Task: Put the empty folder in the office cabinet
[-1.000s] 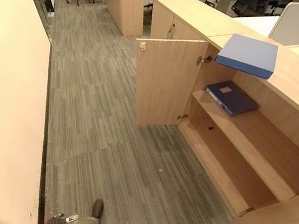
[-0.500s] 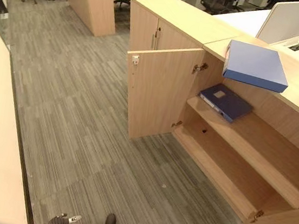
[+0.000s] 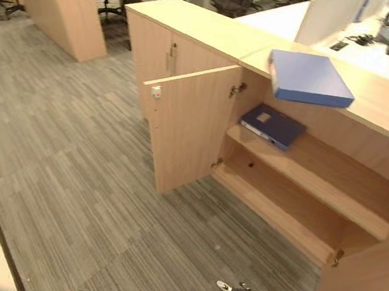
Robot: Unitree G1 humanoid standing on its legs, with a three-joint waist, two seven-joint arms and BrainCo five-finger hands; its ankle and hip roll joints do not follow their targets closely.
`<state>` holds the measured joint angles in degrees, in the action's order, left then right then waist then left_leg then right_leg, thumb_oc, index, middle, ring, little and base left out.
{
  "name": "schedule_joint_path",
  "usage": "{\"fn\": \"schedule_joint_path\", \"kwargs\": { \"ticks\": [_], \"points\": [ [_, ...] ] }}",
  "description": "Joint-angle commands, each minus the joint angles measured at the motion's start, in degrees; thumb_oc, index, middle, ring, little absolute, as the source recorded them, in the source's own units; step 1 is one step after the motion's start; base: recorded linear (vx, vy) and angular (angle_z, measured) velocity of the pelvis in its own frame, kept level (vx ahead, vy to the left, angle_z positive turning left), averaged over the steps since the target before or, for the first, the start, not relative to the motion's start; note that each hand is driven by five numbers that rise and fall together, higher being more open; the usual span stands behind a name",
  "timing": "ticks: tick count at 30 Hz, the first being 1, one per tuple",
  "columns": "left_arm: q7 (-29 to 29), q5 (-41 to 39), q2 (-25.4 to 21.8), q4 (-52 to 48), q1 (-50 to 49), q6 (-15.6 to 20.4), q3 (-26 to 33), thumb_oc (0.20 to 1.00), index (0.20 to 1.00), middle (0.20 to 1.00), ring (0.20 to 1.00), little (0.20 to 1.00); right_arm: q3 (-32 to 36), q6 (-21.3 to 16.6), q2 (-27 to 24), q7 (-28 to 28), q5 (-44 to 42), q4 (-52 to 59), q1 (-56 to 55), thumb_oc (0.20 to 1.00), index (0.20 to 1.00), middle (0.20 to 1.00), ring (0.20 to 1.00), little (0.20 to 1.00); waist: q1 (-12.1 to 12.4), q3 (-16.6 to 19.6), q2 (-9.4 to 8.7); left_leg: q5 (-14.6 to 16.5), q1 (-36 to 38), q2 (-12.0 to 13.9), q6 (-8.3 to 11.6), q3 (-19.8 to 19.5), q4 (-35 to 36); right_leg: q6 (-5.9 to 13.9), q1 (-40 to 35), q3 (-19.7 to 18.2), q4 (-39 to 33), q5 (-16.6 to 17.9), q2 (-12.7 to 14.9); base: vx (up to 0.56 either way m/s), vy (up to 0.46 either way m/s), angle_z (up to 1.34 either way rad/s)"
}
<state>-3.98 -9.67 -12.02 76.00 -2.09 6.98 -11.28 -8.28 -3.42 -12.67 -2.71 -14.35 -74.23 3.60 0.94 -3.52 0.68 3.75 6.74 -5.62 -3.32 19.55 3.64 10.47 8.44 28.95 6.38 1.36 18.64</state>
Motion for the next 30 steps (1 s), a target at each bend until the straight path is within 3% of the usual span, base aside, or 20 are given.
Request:
{"fn": "schedule_joint_path", "kwargs": {
  "ticks": [1,4,6,7,8,9,10,11,12,13,14,15,18,19,20,22,23,30],
  "points": [
    [-0.2,2.14,0.09,2.92,3.08,0.78,0.61,1.0,1.0,1.0,1.0,1.0,-0.89,0.23,0.45,-0.82,1.36,-4.19,1.22,1.0,1.0,1.0,1.0,1.0,0.82,-2.3,-0.06,2.12,5.47,7.35,3.63,-4.58,0.78,-1.19,-5.32,1.66,-7.3,7.58,-2.79,0.27,-0.256,-0.25],
    [0.22,1.87,0.98,3.35,2.96,0.48,0.4,1.0,1.0,1.0,1.0,1.0,-0.52,0.2,-0.1,-0.93,0.76,-5.12,0.7,1.0,1.0,1.0,1.0,1.0,-0.41,-1.3,-0.21,2.99,7.37,9.8,4.94,-3.52,0.17,-2.52,-4.49,-0.94,-3.38,5.35,-4.21,0.3,-0.32,-0.22],
    [1.38,0.92,1.69,3.74,2.9,0.37,-0.29,1.0,1.0,1.0,1.0,1.0,-0.08,-0.2,-0.65,-0.78,-0.88,-5.09,0.83,1.0,1.0,1.0,1.0,1.0,-2.01,-1.52,-0.12,0.64,6.27,14.59,6.81,-1.92,-7.66,-5.5,-4.2,-3.2,-0.45,1.33,-6.99,0.22,-0.342,-0.31],
    [1.39,0.91,1.7,3.75,2.91,0.37,-0.29,1.0,1.0,1.0,1.0,1.0,-0.09,-0.2,-0.68,-0.77,-0.9,-5.1,0.84,1.0,1.0,1.0,1.0,1.0,-1.98,-1.49,-0.06,0.73,6.14,14.77,6.96,-1.92,-7.91,-5.62,-4.13,-3.2,-0.38,1.19,-7.12,0.21,-0.412,-0.48],
    [1.97,-0.38,2.11,3.3,3.27,0.25,-0.73,1.0,1.0,1.0,1.0,1.0,-0.62,-0.27,-0.77,-0.91,-1.22,-4.91,1.07,1.0,1.0,1.0,1.0,1.0,-2.65,-1.58,-0.48,-4.07,3.31,19.04,8.02,-0.93,-17.87,-8.26,-6.01,-4.14,-0.34,-1.31,-9.73,0.23,-0.447,-0.47],
    [2.11,-0.74,2.19,2.78,3.64,0.07,-1.23,1.0,1.0,1.0,1.0,1.0,-1.1,-0.13,-0.88,-0.92,-1.18,-4.92,1.07,1.0,1.0,1.0,1.0,1.0,-2.74,-1.82,-0.99,-7.33,0.97,21.2,8.29,-1.31,-24.74,-9.93,-7.38,-4.88,-0.82,-2.47,-11.33,0.32,-0.605,-0.53],
    [2.31,-1.06,2.24,1.69,4.03,-0.01,-1.9,1.0,1.0,1.0,1.0,1.0,-1.44,0.05,-1.04,-0.97,-1.25,-4.9,1.12,1.0,1.0,1.0,1.0,1.0,-2.73,-2.06,-1.42,-9.79,-1.02,22.74,8.3,-2.23,-31.16,-11.61,-8.44,-5.51,-1.34,-3.44,-13.02,0.17,-0.347,-0.47],
    [2.32,-1.07,2.22,1.65,4.03,-0.04,-1.92,1.0,1.0,1.0,1.0,1.0,-1.41,0.06,-1.03,-0.97,-1.25,-4.89,1.12,1.0,1.0,1.0,1.0,1.0,-2.72,-2.08,-1.3,-9.69,-1.28,23.05,8.5,-2.43,-31.61,-11.77,-8.45,-5.46,-1.38,-3.51,-13.29,0.21,-0.327,-0.7],
    [2.53,-2.22,2.55,-1.11,4.48,0.35,-3.07,1.0,1.0,1.0,1.0,1.0,-1.99,0.37,-1.59,-1.03,-1.07,-4.81,1.06,1.0,1.0,1.0,1.0,1.0,-2.15,-2.54,-2.19,-10.45,-4.5,22.71,7.45,-3.97,-37.67,-13.11,-10.26,-7.38,-2.33,-4.67,-14.63,0.17,-0.205,-1.02],
    [3.09,-3.17,2.7,-3.09,4.52,0.43,-3.88,1.0,1.0,1.0,1.0,1.0,-2.29,0.56,-1.87,-1.04,-0.98,-4.75,1.02,1.0,1.0,1.0,1.0,1.0,-1.73,-2.66,-2.55,-8.74,-7.28,21.14,6.62,-5.36,-38.54,-13.22,-10.82,-8.72,-2.75,-4.87,-14.91,0.18,-0.195,-1.1],
    [3.09,-3.17,2.7,-3.09,4.51,0.42,-3.89,1.0,1.0,1.0,1.0,1.0,-2.29,0.56,-1.87,-1.04,-0.98,-4.75,1.01,1.0,1.0,1.0,1.0,1.0,-1.74,-2.64,-2.54,-8.72,-7.32,21.16,6.62,-5.37,-38.57,-13.22,-10.8,-8.71,-2.74,-4.87,-14.92,0.16,-0.079,-1.31],
    [4.19,-5.43,2.62,-8.56,4.11,1.05,-5.57,1.0,1.0,1.0,1.0,1.0,-3.18,0.68,-2.05,-0.76,-0.91,-4.48,1.07,1.0,1.0,1.0,1.0,1.0,-0.93,-3.04,-3.06,-7.29,-10.69,19.35,6.0,-6.48,-36.21,-12.89,-12.03,-11.44,-2.85,-5.01,-15.12,0.16,-0.031,-0.84],
    [5.46,-8.23,1.43,-17.66,2.96,1.45,-7.81,1.0,1.0,1.0,1.0,1.0,-4.25,0.71,-2.39,-0.66,-0.54,-4.27,1.68,1.0,1.0,1.0,1.0,1.0,0.3,-3.65,-3.34,-6.85,-13.63,17.18,5.68,-8.8,-30.68,-12.36,-13.09,-13.82,-3.32,-5.12,-15.23,0.14,0.027,-0.87],
    [6.65,-10.08,-0.16,-24.86,1.83,1.83,-9.42,1.0,1.0,1.0,1.0,1.0,-5.03,0.57,-2.59,-0.76,-0.18,-4.17,2.42,1.0,1.0,1.0,1.0,1.0,1.22,-3.98,-3.03,-9.3,-14.96,14.64,5.52,-13.17,-21.64,-11.92,-13.28,-15.45,-3.6,-4.61,-15.3,0.07,0.074,-0.58],
    [6.65,-10.08,-0.19,-24.9,1.79,1.8,-9.42,1.0,1.0,1.0,1.0,1.0,-5.04,0.57,-2.57,-0.76,-0.18,-4.17,2.41,1.0,1.0,1.0,1.0,1.0,1.23,-4.01,-3.1,-9.4,-14.81,14.56,5.51,-13.12,-21.44,-11.9,-13.33,-15.46,-3.6,-4.62,-15.23,0.13,0.114,-0.4],
    [7.75,-12.99,-1.76,-32.3,0.7,1.78,-10.98,1.0,1.0,1.0,1.0,1.0,-5.69,0.42,-2.7,-0.96,-0.45,-3.82,3.3,1.0,1.0,1.0,1.0,1.0,2.11,-4.13,-1.82,-10.45,-15.42,10.74,6.61,-21.96,-12.59,-11.16,-14.63,-18.57,-3.54,-5.53,-15.85,0.25,0.129,-0.99],
    [8.01,-13.68,-2.12,-34.39,0.6,1.83,-11.5,1.0,1.0,1.0,1.0,1.0,-5.77,0.42,-2.78,-1.05,-0.91,-3.63,3.71,1.0,1.0,1.0,1.0,1.0,2.47,-4.36,-1.37,-10.53,-16.2,9.35,6.89,-24.84,-11.83,-10.85,-15.13,-19.84,-3.57,-5.82,-16.02,0.22,0.11,-1.12],
    [8.84,-13.82,-3.6,-40.92,-0.19,2.13,-11.9,1.0,1.0,1.0,1.0,1.0,-4.7,0.32,-2.12,-0.68,-0.44,-2.91,2.6,1.0,1.0,1.0,1.0,1.0,1.91,-2.87,0.06,-7.73,-12.23,8.47,6.05,-25.57,-8.07,-9.03,-16.46,-23.15,-3.51,-6.93,-14.34,0.19,0.178,-0.71]
  ]
}}
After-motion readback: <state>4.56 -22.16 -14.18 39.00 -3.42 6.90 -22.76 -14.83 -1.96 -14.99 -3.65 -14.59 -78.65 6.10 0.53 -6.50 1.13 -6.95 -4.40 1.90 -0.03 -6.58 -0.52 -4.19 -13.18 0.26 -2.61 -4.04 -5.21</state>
